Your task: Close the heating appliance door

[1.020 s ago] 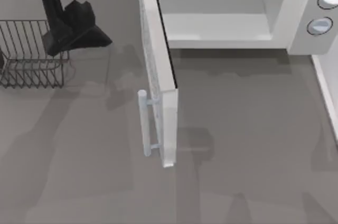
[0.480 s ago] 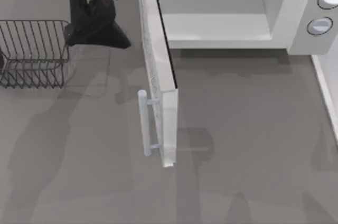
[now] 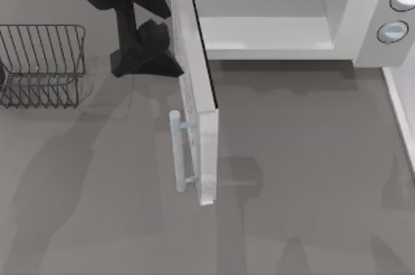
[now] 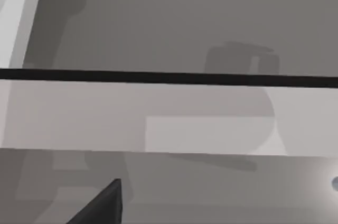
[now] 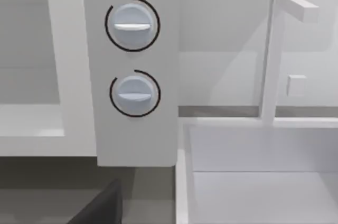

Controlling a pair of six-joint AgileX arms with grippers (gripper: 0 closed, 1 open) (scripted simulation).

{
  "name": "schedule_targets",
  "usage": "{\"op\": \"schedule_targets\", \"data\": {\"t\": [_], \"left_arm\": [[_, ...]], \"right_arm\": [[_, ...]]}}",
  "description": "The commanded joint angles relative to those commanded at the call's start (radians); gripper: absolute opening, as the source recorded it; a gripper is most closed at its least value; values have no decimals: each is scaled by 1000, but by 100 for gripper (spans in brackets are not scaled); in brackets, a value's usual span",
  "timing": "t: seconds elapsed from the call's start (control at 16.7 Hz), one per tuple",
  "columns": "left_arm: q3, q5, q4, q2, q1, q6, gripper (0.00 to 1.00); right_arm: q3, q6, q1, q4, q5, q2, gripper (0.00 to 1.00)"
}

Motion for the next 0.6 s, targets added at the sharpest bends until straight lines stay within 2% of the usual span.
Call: {"op": "schedule_targets", "data": {"t": [0.24,0.54,0.6], "left_arm": [[-138,-14,152,-3,-43,-44,100],[-152,-16,167,-3,-49,-50,100],[-152,-16,167,-3,-49,-50,92]], "right_arm": [[0,0,0,0,0,0,100],[0,0,0,0,0,0,100],[0,0,0,0,0,0,100]]}}
